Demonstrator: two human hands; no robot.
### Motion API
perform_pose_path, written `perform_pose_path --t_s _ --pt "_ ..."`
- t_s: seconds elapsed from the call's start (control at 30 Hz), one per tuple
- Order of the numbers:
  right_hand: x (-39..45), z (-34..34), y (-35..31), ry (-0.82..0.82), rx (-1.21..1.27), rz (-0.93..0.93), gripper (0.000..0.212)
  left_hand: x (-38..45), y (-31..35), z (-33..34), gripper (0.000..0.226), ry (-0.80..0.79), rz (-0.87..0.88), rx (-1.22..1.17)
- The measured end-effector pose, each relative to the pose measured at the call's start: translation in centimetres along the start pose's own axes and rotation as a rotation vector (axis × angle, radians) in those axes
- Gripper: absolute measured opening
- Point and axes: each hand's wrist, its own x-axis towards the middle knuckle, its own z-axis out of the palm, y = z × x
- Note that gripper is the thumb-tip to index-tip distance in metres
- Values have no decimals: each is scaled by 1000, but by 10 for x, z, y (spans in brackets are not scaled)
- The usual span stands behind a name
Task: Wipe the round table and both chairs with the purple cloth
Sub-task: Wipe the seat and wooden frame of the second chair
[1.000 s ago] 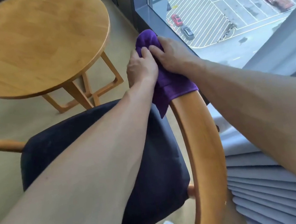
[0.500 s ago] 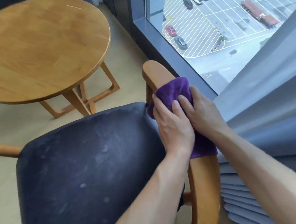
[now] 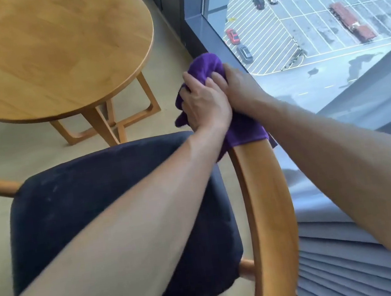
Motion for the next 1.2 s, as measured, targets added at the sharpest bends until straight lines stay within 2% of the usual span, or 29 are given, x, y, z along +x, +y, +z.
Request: perform_pose_path --t_s 0.13,0.3,0.43,0.67,0.87,1.0,1.1,1.2 --pt "13 5 -1 26 16 52 40 18 2 2 40 3 -11 33" --pt "-16 2 12 25 23 124 45 -13 -1 7 50 45 -9 -18" --pt "-55 0 24 52 44 187 39 -51 -7 6 62 17 -19 -12" --pt "-159 3 37 104 191 387 37 -135 -32 -11 66 -142 44 18" --pt "-260 13 19 179 311 591 46 -206 -63 -42 64 -309 97 116" --pt "-328 31 -6 291 548 709 45 -246 -89 -71 63 -477 102 153" --pt "-368 52 -32 362 888 868 45 -268 -107 -99 56 -622 84 208" --pt "-404 72 -56 409 1168 1018 52 -283 -121 -127 51 -778 110 383"
